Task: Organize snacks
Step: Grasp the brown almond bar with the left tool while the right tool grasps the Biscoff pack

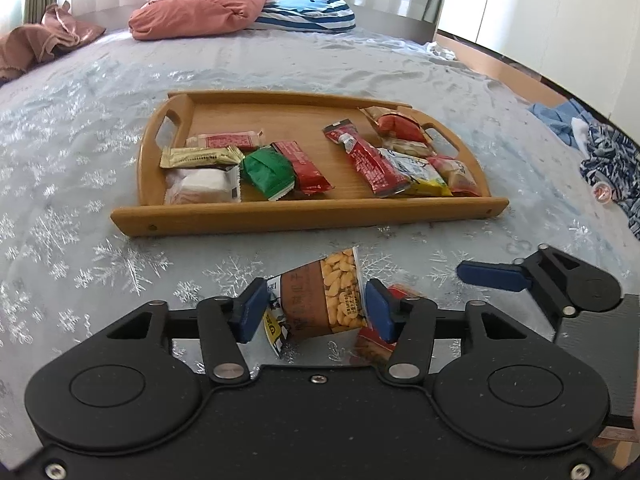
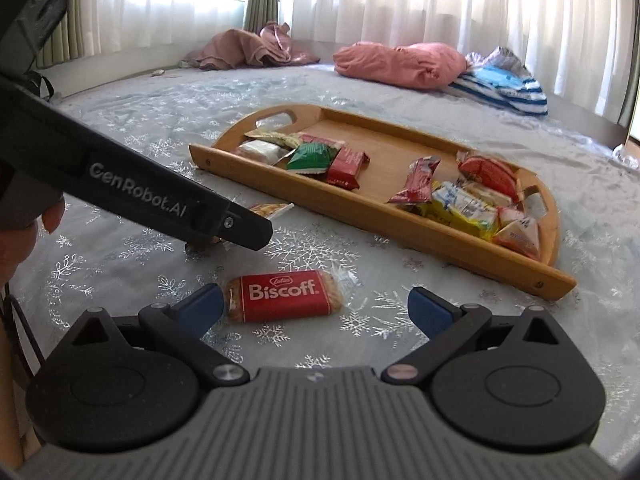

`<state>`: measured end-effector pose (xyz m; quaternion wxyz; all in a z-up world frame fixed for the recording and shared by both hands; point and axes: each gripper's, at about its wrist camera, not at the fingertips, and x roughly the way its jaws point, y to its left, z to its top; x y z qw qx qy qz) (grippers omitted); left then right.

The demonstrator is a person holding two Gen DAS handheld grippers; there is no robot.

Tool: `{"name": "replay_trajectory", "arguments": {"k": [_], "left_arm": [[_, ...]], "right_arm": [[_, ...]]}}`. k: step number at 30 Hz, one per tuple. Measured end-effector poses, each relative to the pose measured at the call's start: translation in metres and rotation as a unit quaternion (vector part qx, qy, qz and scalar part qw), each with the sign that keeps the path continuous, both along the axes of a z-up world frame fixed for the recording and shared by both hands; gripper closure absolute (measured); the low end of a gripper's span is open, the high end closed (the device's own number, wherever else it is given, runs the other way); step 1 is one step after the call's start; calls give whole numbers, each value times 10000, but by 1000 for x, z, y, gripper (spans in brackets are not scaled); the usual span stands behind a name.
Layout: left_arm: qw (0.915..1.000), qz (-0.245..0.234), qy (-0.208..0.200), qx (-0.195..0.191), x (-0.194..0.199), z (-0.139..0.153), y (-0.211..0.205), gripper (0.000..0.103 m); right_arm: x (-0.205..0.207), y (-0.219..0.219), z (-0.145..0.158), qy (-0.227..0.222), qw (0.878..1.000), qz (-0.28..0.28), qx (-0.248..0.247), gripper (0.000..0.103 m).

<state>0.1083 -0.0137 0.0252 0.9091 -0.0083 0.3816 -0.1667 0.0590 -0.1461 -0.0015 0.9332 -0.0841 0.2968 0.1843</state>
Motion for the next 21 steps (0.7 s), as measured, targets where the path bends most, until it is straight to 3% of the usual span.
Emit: {"name": "replay_trajectory", "arguments": {"k": [7,12,18,21], "left_arm": [[9999,83,24,-131,1,-1,2,43],[9994,166,174,-246,5,-6,5,41],[9994,189,178,-236,4,-10,4,38],[9995,176,176,-211,4,-12,4,37]], "right_arm": [[10,2,2,263,9994,69,190,3],[16,1,0,447,9982,148,385,13],[14,2,1,325,9988,77,363,30],[10,-5,1,288,9987,-55,412,33]]}}
